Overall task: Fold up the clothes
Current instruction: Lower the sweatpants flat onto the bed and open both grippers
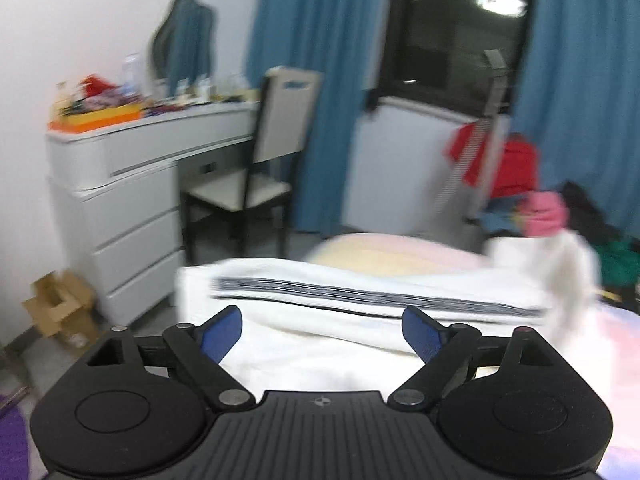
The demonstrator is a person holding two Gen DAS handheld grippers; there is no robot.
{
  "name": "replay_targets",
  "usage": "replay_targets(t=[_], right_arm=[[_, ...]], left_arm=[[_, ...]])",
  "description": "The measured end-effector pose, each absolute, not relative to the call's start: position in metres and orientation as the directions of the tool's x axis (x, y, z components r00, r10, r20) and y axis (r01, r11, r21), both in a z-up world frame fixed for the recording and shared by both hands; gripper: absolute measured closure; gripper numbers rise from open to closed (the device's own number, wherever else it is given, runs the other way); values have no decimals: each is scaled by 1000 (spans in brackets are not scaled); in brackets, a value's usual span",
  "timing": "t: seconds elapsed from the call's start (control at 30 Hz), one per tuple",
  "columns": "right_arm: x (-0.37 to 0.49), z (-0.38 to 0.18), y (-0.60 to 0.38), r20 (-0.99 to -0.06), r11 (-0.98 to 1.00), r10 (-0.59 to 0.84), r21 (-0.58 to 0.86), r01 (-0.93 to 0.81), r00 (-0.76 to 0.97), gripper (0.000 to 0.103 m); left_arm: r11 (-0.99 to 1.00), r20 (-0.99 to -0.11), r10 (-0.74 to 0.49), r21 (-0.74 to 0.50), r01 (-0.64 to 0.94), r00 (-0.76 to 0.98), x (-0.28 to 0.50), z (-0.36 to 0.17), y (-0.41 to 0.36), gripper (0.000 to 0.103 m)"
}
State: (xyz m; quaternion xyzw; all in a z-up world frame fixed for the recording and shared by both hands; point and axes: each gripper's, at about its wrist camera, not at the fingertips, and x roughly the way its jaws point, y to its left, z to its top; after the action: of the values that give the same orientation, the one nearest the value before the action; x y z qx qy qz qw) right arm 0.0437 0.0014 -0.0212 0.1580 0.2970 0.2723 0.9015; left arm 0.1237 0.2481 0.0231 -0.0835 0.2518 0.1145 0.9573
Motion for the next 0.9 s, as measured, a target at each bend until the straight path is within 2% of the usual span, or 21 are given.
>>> replay_targets(t=[0.27, 0.5, 0.67, 0.9], right_arm=[[10, 39, -106, -347, 924, 368, 244, -296, 863, 22], [-15, 34, -185, -272, 973, 200, 167, -158, 941, 22], [2, 2, -210, -313, 960, 168, 268, -83, 935, 22], [28, -12, -211, -365, 972, 129, 232, -44, 922, 22]], left_arm=[[998, -422, -39, -61, 14, 906, 65, 38, 124, 7], [993, -395, -113, -25, 113, 912, 49, 19, 62, 6], [991, -417, -126, -8, 134, 900, 65, -5, 39, 6], [996, -475, -75, 8, 90, 877, 136, -37, 19, 7]])
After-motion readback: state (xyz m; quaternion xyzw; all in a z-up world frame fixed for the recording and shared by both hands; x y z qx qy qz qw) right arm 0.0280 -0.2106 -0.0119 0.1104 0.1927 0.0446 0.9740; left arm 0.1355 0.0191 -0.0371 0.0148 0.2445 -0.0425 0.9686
